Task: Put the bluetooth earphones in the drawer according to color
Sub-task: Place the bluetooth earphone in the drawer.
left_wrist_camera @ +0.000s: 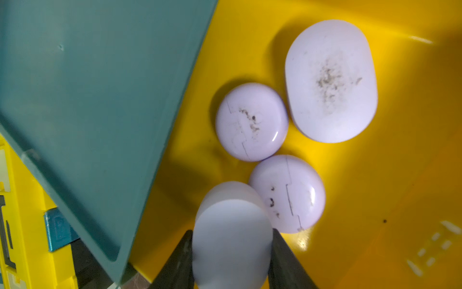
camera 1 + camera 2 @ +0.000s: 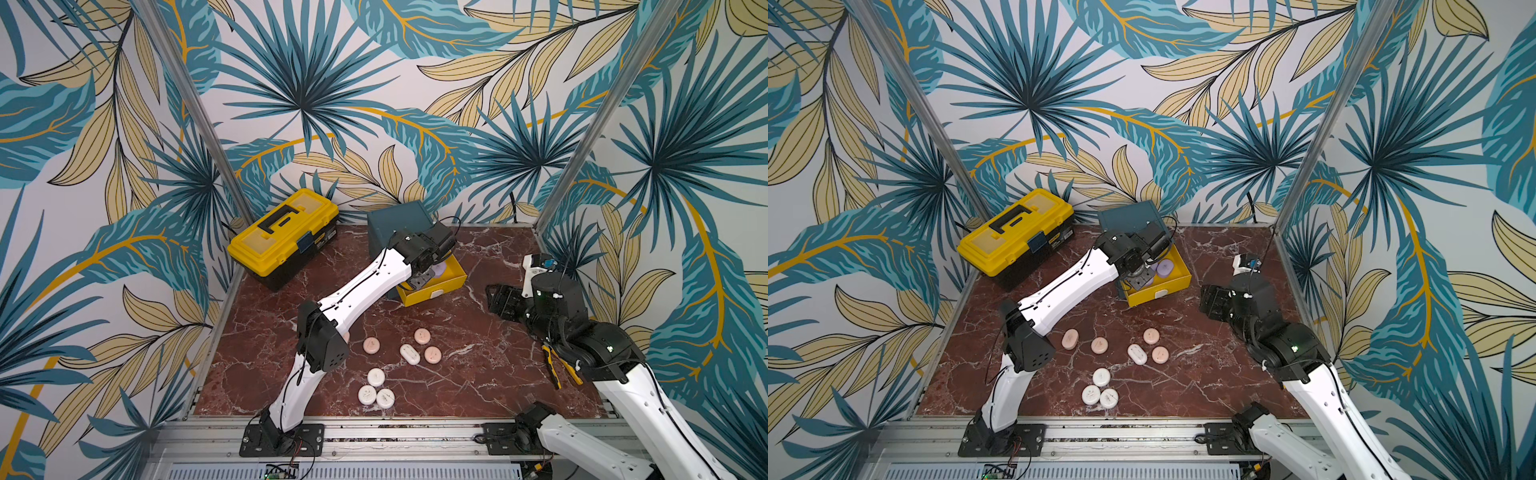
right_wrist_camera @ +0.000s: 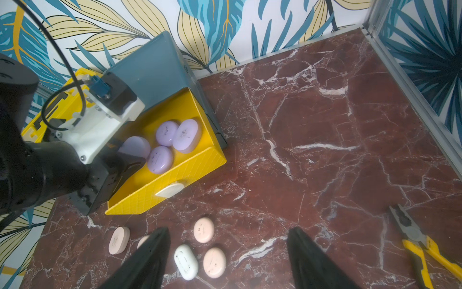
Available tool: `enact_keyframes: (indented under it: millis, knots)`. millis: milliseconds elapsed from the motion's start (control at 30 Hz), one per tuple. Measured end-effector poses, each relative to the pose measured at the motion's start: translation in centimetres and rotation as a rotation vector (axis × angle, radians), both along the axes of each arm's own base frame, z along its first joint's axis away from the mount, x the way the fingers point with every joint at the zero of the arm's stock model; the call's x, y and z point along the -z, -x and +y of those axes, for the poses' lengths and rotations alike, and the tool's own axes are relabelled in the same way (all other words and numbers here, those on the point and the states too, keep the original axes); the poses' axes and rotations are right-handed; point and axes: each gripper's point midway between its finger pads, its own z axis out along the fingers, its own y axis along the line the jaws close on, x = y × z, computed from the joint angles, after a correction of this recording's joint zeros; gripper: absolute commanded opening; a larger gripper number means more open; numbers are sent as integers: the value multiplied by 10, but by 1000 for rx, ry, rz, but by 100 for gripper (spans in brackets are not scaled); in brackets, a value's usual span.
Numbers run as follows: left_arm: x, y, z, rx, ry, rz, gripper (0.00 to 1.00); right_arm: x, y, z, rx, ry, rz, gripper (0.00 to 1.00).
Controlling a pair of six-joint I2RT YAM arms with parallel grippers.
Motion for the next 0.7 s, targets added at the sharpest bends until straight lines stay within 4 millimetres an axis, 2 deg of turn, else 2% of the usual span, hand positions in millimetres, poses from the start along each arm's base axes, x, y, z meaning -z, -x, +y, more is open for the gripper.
enact_keyframes:
  millis: [400,700]
  knots:
    - [3,-4,10,-31,-8,15,47,1,-1,0,2,2,6,79]
    - [17,-7,10,-42,-16,44,54,2,-2,0,1,1,8,79]
